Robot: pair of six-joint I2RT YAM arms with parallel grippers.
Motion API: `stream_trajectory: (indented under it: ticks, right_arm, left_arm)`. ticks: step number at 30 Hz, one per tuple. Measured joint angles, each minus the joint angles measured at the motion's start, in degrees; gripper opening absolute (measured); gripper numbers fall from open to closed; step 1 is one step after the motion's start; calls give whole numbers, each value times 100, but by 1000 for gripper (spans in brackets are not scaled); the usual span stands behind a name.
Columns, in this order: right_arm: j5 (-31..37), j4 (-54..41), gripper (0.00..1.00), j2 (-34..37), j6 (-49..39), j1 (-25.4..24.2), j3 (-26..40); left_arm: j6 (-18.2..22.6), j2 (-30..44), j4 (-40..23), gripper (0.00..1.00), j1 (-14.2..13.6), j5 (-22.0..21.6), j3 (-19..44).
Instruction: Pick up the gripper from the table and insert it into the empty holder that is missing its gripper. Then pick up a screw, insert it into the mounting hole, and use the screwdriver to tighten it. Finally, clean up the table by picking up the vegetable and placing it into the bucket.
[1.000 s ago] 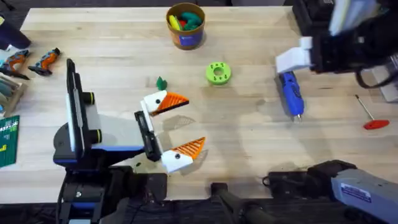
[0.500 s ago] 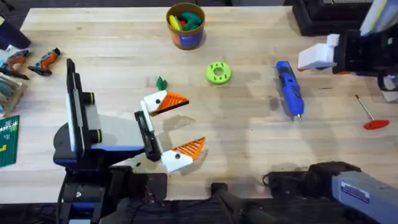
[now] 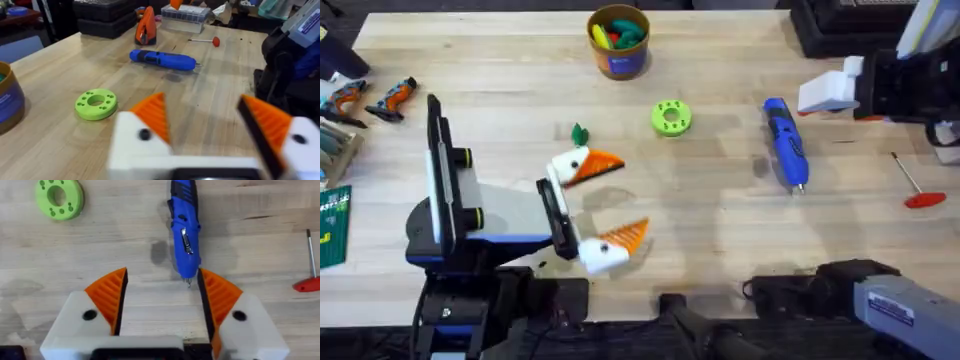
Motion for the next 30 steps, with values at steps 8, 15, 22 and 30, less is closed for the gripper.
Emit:
stream_trajectory:
  ticks: [8,15,22,30]
  right_arm:
    - [2,0,779,0,2,0,0]
    - [164,292,780,0,2,-88,-143]
    - [261,541,989,0,-127,-224,-570]
    - [273,650,991,332,-429,-225,-608]
  left_arm:
    - [35,0,1,12,0,-1,0]
    - [36,0,1,13,0,-1,0]
    - [36,0,1,13,1,-1,0]
    - [37,0,1,13,0,-1,0]
